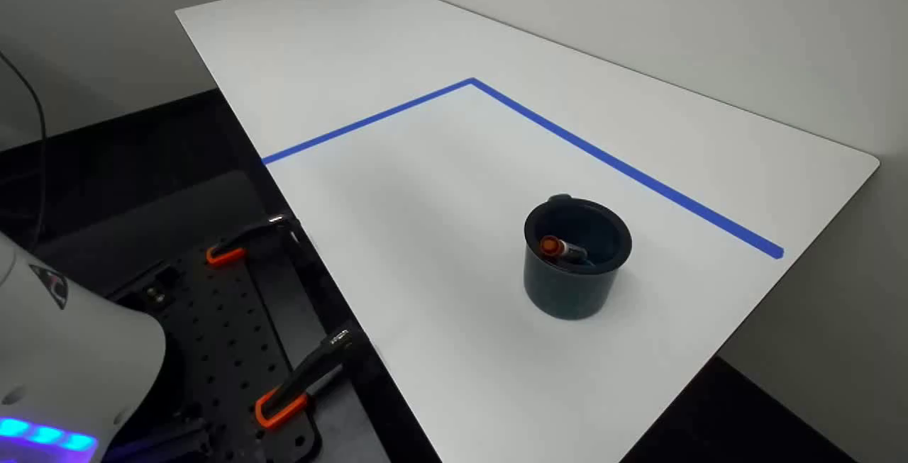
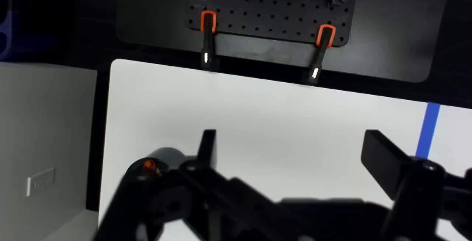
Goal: Remove the marker from the cup and put it on the table inside the border
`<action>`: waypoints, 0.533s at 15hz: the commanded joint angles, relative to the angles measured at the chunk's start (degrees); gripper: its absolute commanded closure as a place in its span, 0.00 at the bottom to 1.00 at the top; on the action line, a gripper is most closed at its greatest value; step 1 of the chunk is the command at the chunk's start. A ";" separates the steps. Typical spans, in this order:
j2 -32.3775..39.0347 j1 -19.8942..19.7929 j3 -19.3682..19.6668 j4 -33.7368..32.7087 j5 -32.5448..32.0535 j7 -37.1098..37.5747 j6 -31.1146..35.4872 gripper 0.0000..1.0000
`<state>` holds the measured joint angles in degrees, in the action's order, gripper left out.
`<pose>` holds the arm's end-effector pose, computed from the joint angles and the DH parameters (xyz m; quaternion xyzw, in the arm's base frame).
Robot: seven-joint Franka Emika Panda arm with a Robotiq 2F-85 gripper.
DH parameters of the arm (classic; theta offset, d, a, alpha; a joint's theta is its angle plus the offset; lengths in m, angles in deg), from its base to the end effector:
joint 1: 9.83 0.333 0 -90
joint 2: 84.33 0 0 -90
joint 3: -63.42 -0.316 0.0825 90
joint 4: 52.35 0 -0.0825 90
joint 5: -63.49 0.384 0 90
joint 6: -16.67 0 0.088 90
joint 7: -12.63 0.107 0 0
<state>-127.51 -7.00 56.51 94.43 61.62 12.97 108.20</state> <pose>0.2967 0.0503 0.4855 0.9906 0.0630 -0.1026 0.0646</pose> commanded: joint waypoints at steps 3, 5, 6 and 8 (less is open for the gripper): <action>0.11 0.87 0.68 -0.09 -0.38 0.49 -0.10 0.00; 0.11 0.87 0.68 -0.09 -0.38 0.49 -0.10 0.00; 0.11 0.87 0.68 -0.09 -0.38 0.49 -0.09 0.00; 1.11 0.73 1.35 -0.55 -0.68 -0.57 0.40 0.00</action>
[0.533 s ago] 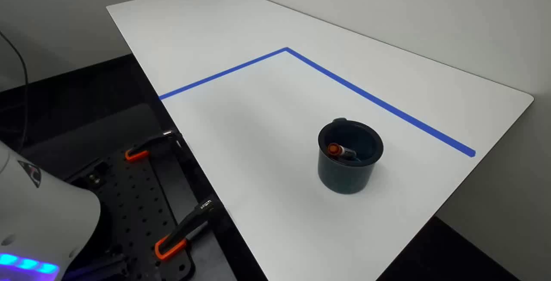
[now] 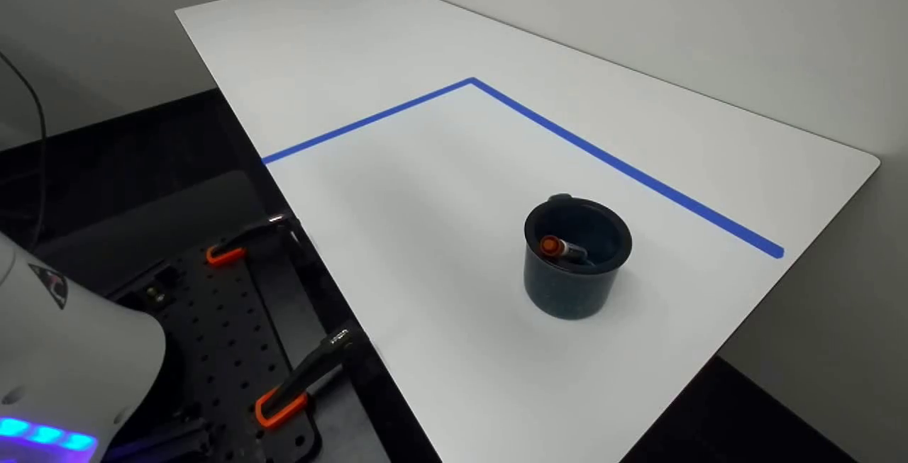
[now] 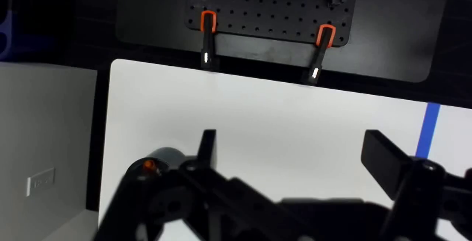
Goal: Remove the marker from the cup and put it on the table inside the border
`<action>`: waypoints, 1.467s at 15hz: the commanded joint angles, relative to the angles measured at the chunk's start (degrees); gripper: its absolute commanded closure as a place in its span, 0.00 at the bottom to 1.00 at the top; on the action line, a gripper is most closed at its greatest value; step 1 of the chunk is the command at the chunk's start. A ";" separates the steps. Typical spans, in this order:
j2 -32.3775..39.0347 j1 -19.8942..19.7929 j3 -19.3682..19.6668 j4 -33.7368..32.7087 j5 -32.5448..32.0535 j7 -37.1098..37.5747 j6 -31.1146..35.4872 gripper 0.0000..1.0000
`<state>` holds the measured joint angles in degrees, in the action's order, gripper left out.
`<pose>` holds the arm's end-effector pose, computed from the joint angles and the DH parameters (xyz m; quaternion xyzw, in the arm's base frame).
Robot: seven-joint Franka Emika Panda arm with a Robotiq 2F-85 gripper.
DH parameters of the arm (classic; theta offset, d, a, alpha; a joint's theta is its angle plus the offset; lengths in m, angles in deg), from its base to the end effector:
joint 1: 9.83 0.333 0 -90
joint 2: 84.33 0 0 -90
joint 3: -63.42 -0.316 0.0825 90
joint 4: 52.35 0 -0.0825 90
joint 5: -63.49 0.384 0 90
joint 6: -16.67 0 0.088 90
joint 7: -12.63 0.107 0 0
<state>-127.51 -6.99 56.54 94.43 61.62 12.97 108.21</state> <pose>0.2967 0.0502 0.4855 0.9906 0.0630 -0.1025 0.0644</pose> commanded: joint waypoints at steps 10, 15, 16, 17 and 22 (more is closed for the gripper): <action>22.16 -1.00 10.77 -9.98 -4.76 -15.03 10.00 0.00; 34.39 -3.48 12.51 -14.31 -4.31 -13.99 16.69 0.00; 36.71 -4.15 12.71 -14.95 -4.49 -13.49 17.98 0.00; 38.73 -4.73 12.97 -15.59 -4.43 -13.67 18.96 0.00; 46.81 -7.74 13.54 -17.96 -4.82 -13.83 22.99 0.00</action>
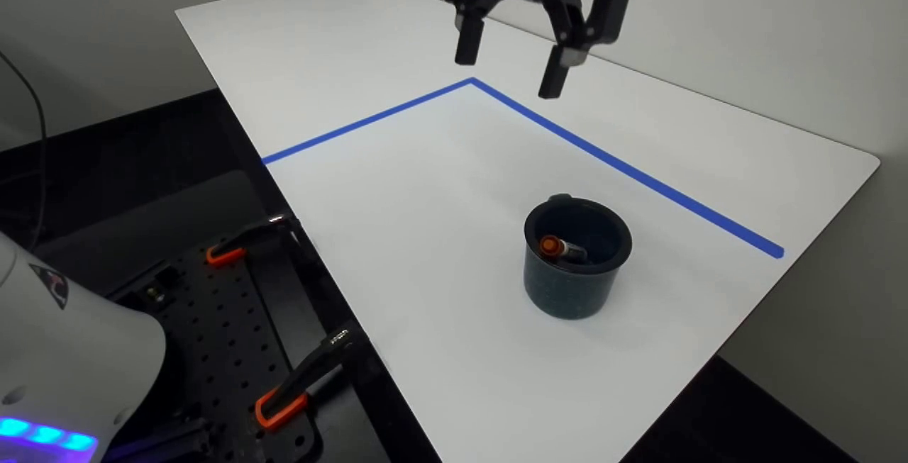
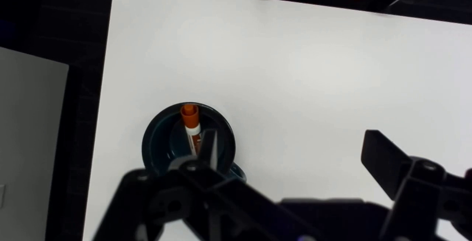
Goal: Remove the marker from the cup and put it on the table inside the border
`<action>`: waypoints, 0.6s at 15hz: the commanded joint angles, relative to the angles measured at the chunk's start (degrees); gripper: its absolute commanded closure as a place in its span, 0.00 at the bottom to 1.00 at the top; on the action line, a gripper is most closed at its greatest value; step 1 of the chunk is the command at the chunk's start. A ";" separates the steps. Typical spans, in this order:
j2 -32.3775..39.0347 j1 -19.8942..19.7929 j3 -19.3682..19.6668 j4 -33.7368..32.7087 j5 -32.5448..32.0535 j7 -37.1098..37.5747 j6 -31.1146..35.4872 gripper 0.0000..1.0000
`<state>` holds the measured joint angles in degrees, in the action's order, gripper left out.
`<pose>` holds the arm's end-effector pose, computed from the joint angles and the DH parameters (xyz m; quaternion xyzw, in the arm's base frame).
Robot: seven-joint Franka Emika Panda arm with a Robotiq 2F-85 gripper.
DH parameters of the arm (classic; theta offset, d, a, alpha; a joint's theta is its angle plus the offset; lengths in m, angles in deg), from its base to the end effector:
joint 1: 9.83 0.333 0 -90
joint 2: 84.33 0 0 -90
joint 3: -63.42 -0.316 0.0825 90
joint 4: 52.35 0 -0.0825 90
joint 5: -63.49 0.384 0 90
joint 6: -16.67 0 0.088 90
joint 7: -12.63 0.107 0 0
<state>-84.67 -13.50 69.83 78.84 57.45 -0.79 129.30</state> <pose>0.4669 -0.0899 0.3318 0.9848 0.0565 -0.1639 0.0113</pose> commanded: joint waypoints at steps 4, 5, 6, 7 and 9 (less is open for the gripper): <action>9.74 -2.97 0.62 -4.62 -1.10 -0.35 5.60 0.00; 11.13 -3.43 0.73 -5.32 -0.96 -0.65 6.28 0.00; 12.51 -3.94 0.84 -5.99 -0.72 -1.00 7.03 0.00; 13.67 -4.31 0.91 -6.64 -0.69 -1.09 7.40 0.00; 15.98 -5.09 1.02 -7.97 -0.75 -1.09 7.73 0.00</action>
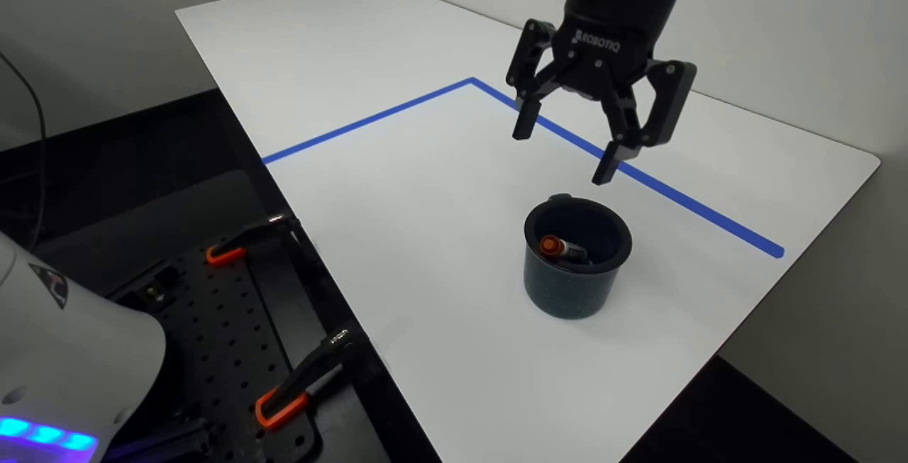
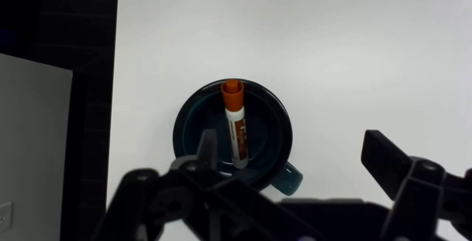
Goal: Remove the marker from the cup and put it on the table inside the border
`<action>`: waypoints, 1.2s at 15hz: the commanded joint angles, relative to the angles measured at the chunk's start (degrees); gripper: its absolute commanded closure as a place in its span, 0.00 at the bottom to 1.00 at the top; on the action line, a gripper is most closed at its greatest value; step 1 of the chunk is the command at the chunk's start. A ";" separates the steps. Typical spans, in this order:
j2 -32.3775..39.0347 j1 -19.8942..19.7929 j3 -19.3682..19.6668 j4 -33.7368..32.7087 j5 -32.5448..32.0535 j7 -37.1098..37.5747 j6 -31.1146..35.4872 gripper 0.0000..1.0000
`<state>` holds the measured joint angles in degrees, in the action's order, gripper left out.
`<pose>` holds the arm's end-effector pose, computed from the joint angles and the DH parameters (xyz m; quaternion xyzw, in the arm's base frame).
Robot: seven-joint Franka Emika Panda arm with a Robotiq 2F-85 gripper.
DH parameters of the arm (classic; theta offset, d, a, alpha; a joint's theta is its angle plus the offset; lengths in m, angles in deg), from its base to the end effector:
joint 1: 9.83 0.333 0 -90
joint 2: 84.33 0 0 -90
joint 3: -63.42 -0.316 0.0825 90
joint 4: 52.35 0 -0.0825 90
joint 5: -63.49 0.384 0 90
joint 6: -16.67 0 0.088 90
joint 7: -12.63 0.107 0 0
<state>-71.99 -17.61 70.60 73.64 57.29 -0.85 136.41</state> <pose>0.4958 -0.1384 0.2638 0.9852 0.0206 -0.1695 0.0142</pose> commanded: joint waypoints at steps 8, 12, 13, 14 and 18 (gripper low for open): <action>10.20 -2.64 -0.03 -7.02 -0.35 -1.04 0.19 0.44; 12.09 -3.15 -0.02 -8.26 -0.29 -0.95 -0.03 0.52; 12.47 -3.27 -0.04 -8.54 -0.24 -0.93 -0.05 0.49; 12.79 -3.38 -0.06 -8.73 -0.20 -0.96 -0.06 0.52; 14.12 -3.72 -0.14 -9.53 -0.08 -0.96 -0.25 0.38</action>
<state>-58.85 -20.78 70.70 65.45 57.29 -0.86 136.79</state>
